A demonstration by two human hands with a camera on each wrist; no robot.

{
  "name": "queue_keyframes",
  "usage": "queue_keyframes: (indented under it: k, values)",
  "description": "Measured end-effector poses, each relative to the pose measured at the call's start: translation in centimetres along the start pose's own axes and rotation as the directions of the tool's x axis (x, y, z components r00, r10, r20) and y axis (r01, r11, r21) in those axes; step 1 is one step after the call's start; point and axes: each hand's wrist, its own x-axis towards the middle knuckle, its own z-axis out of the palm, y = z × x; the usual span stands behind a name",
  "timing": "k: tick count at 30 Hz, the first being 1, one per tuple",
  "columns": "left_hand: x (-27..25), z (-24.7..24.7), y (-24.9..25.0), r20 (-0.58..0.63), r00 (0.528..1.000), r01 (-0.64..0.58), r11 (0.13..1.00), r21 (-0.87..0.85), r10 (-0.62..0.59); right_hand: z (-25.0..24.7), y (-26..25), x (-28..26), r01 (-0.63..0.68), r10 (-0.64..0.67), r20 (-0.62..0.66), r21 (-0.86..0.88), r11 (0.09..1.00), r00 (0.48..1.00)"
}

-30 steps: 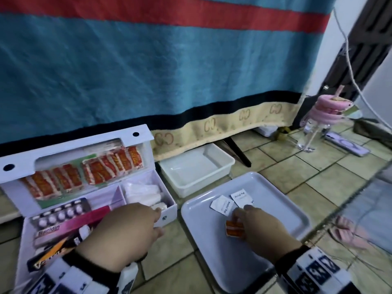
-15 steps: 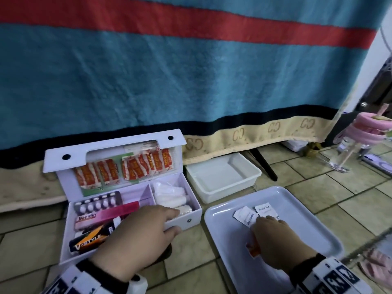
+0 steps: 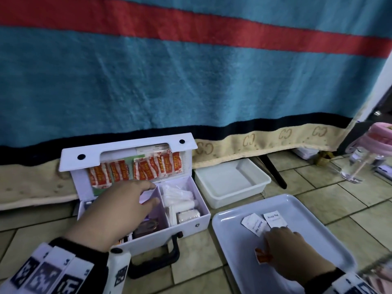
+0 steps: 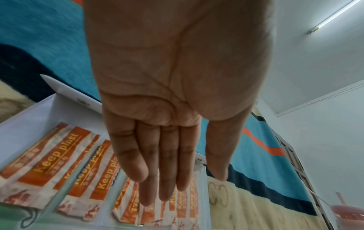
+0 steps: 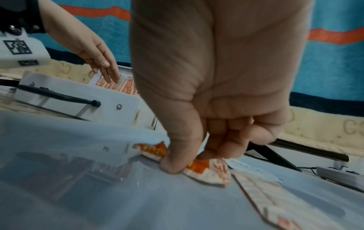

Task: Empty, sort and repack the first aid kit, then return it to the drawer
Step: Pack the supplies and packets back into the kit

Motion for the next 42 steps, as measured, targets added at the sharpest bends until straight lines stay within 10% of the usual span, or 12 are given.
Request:
queue_keyframes:
  k: [42]
  values:
    - [0.8, -0.1, 0.9, 0.011, 0.999, -0.042, 0.999, 0.008, 0.042, -5.4, -2.3, -1.7, -0.023, 0.024, -0.009, 0.092, 0.995, 1.0]
